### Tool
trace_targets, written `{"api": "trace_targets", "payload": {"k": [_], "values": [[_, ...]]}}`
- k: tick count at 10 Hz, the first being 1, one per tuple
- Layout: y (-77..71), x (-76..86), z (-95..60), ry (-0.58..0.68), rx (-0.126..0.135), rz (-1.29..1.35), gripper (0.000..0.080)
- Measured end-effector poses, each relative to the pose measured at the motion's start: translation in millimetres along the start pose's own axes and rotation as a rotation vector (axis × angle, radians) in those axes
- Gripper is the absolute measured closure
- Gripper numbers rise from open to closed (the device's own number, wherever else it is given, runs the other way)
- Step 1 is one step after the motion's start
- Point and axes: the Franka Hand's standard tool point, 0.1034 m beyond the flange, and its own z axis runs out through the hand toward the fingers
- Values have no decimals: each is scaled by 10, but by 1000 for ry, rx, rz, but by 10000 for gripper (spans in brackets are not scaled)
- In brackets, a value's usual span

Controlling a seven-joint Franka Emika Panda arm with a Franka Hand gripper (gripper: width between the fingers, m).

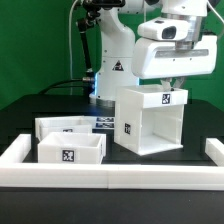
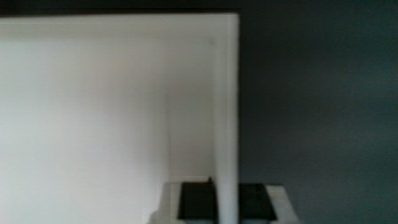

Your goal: Assemble drawer

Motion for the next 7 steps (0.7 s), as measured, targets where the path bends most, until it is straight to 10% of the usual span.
{"api": "trace_targets", "payload": {"k": [7], "values": [[280,537,-67,54,-12,88,762]]}}
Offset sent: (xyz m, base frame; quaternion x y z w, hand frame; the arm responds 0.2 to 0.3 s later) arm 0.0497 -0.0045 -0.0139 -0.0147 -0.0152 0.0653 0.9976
